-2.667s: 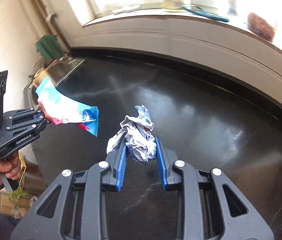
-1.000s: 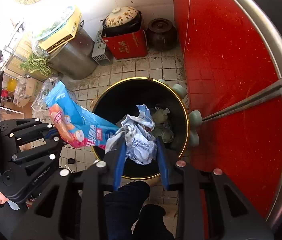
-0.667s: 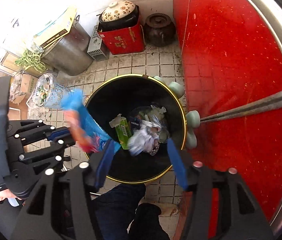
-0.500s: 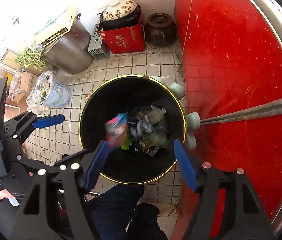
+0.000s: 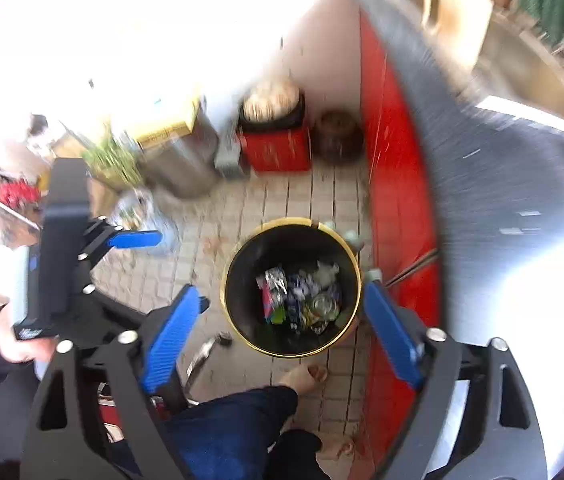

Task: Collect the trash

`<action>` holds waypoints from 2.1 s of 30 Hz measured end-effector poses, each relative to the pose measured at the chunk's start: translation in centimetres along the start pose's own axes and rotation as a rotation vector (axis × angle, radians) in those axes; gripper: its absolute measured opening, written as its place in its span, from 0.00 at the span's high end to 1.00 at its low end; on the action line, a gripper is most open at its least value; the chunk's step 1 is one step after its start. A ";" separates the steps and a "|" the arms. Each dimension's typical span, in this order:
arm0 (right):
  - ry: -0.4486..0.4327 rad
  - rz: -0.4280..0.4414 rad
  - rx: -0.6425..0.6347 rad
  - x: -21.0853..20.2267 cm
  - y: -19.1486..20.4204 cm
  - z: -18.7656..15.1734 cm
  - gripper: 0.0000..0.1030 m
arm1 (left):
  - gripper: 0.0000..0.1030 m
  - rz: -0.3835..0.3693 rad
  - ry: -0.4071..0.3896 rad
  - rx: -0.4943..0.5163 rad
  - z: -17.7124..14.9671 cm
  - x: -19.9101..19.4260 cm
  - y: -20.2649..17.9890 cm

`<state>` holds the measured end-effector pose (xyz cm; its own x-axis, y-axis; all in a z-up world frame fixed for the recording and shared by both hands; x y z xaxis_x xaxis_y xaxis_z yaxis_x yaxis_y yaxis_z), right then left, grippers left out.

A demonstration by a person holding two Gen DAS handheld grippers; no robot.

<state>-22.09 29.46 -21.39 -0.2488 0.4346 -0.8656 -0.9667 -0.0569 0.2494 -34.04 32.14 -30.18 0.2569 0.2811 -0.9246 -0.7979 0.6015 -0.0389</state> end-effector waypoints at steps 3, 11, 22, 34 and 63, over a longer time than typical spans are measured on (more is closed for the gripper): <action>-0.091 -0.062 0.074 -6.8 -2.0 -1.1 0.12 | 0.06 -0.005 -0.068 0.080 2.8 -3.8 -3.7; -0.302 -0.445 0.450 -23.0 -12.6 -13.0 0.12 | 0.06 -0.201 -0.223 0.389 9.4 -10.3 -22.1; -0.457 -0.922 1.100 -39.4 -17.0 -35.8 0.12 | 0.06 -0.437 -0.197 0.712 8.2 -14.6 -43.2; -0.467 -0.985 1.235 -41.7 -17.8 -42.5 0.12 | 0.06 -0.408 -0.173 0.821 4.7 -15.1 -49.5; -0.457 -0.944 1.226 -40.1 -17.7 -42.2 0.12 | 0.06 -0.391 -0.173 0.810 4.8 -14.9 -49.5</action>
<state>2.54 -24.87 -9.44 0.6323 0.1269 -0.7643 -0.0742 0.9919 0.1033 4.23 1.79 -12.68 0.5587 0.0158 -0.8293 -0.0272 0.9996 0.0007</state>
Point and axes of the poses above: each gripper's, at about its wrist camera, not at the fingertips, and x roughly the way its jaws point, y to its left, z to its top, the point moved 10 cm from there along x, roughly the way its jaws point, and after that the axes turned 3 degrees about z, right-handed, at the moved point
